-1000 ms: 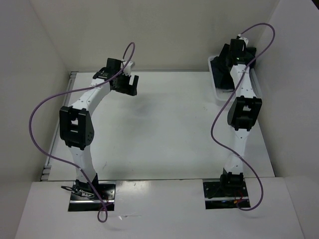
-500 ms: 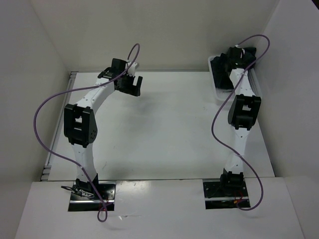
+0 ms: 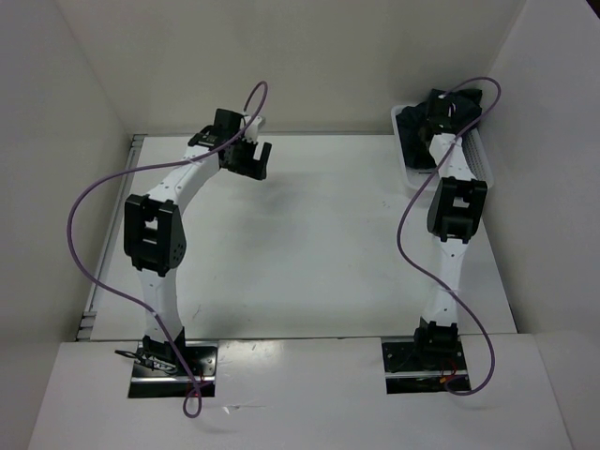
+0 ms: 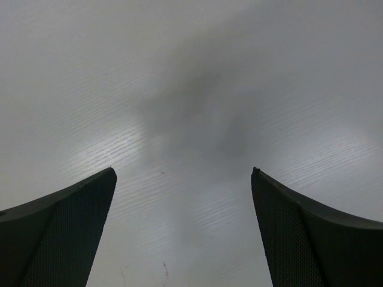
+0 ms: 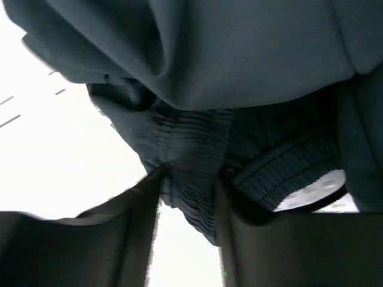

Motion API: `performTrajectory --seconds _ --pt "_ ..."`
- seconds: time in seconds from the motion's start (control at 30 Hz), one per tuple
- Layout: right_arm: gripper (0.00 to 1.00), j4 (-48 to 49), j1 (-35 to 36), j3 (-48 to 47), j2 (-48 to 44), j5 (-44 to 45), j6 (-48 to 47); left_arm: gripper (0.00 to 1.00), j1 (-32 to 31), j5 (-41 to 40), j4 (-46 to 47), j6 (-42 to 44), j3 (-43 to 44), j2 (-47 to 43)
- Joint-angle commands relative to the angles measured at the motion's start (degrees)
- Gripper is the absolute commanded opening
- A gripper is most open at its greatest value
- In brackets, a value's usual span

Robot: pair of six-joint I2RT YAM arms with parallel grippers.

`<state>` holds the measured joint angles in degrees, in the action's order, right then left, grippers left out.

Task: Fold and stack the shorts
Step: Grab the shorts from the pile

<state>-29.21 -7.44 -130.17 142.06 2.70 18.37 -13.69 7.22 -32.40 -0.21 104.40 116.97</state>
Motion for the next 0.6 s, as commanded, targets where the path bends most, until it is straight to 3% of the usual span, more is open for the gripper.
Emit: performTrajectory --seconds 0.0,0.03,0.07,0.17,0.4,0.57 --pt "0.40 1.79 -0.38 -1.14 0.24 -2.52 0.61 1.00 -0.46 -1.16 0.15 0.21 2.39 1.07" --pt "0.33 1.79 -0.38 -0.62 -0.37 -1.74 0.61 1.00 -0.98 -1.16 0.15 0.21 2.39 1.07" --pt "0.19 1.27 -0.38 -0.61 -0.99 -1.04 0.61 1.00 -0.98 -1.16 0.15 0.21 2.39 1.07" --pt "0.01 0.74 -0.38 -0.61 -2.83 2.13 1.23 1.00 -0.98 -1.16 0.15 0.21 2.39 1.07" --pt "0.00 0.74 3.57 -0.09 -8.72 10.83 1.76 1.00 -0.98 -0.63 0.67 0.21 1.86 -0.51" --pt "0.00 0.74 9.90 -1.92 -14.34 24.79 1.23 1.00 -0.98 -0.63 1.20 0.21 2.39 -1.65"
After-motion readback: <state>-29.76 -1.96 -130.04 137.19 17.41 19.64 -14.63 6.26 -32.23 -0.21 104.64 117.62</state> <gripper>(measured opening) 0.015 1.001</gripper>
